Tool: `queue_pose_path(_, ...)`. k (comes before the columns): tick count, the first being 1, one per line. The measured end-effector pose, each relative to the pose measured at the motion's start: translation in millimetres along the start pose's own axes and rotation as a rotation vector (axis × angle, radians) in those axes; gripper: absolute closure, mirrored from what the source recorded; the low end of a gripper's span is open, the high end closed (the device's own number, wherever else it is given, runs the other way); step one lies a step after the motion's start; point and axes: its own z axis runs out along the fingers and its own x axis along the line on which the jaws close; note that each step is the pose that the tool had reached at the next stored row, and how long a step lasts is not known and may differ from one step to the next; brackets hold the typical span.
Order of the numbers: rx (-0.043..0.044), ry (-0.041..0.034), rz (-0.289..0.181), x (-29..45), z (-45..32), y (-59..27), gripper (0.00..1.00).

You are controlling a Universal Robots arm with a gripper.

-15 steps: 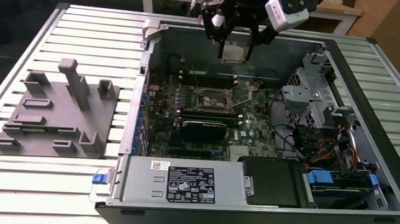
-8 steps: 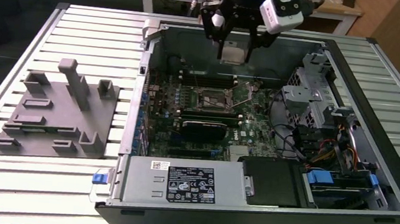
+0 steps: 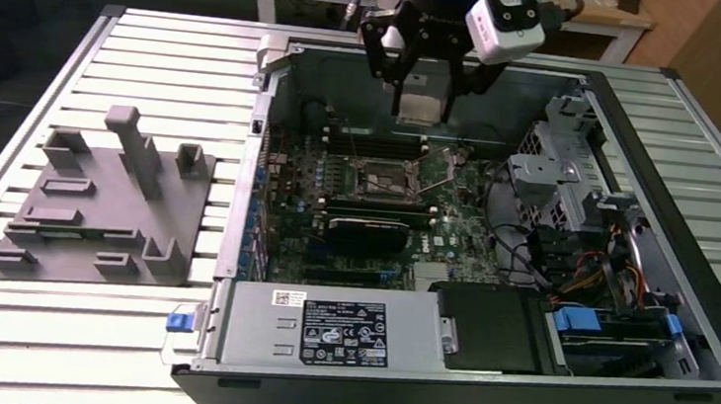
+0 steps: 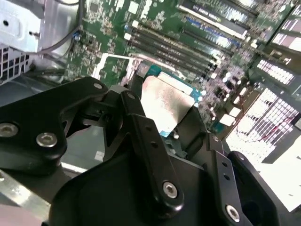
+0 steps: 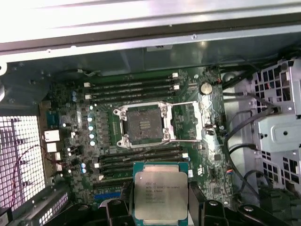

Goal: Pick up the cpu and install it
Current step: 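Place the cpu into insertion slot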

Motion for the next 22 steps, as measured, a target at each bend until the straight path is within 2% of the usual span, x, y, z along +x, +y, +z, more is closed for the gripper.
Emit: queue_pose_path(22, 0.0030, 0.0000, 0.068, 2.0, 1.4, -0.3, 0.46)
